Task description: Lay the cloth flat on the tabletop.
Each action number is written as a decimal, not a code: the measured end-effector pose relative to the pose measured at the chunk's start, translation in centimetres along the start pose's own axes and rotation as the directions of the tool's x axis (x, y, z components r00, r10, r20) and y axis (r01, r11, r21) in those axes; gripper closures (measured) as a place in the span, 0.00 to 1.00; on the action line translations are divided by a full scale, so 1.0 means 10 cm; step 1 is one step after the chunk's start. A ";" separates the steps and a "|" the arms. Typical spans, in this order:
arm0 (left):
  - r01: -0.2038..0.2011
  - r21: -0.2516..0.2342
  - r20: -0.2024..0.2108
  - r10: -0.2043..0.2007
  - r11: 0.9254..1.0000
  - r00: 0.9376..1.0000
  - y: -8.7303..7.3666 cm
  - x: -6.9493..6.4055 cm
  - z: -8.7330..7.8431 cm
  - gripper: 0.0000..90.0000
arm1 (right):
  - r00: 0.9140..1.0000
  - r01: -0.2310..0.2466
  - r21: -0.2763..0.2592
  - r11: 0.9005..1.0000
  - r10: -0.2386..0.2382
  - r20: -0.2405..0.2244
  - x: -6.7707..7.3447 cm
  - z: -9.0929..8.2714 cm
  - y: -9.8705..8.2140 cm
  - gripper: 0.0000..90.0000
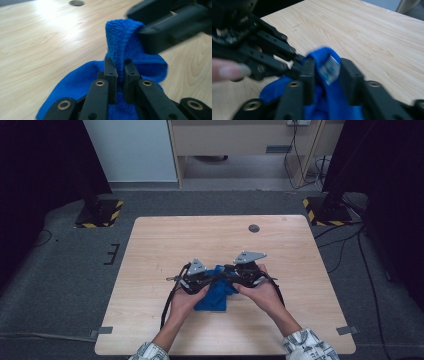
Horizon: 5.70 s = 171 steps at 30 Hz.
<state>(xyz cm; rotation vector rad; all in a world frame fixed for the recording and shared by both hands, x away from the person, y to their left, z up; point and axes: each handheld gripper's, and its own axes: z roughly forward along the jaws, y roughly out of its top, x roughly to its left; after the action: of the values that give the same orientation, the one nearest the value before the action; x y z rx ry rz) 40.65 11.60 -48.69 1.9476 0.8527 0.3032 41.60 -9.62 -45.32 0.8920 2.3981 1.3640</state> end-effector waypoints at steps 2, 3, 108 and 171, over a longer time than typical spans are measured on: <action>0.024 -0.007 -0.018 -0.024 1.000 1.000 0.01 0.04 -0.05 0.93 | 1.000 0.005 0.002 1.000 -0.005 0.018 0.00 -0.01 -0.04 0.59; 0.035 -0.014 -0.024 -0.035 0.999 0.999 0.01 0.08 -0.09 0.93 | 1.000 0.006 0.001 1.000 -0.006 0.026 0.01 -0.02 -0.06 0.55; 0.128 0.075 -0.088 -0.121 0.989 0.989 -0.28 0.41 -0.33 0.91 | 0.999 -0.041 0.113 0.993 0.043 -0.019 -0.04 -0.31 -0.55 0.98; 0.102 0.167 -0.104 -0.085 0.981 0.991 -0.46 0.46 -0.23 0.79 | 0.997 -0.062 0.044 0.997 0.060 0.041 -0.36 -0.45 -0.73 0.98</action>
<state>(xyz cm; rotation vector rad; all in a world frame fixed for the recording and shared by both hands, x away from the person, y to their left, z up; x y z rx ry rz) 40.74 17.58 -52.03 2.0573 1.0603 0.2771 39.39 -17.75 -49.36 1.0025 2.3993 1.3047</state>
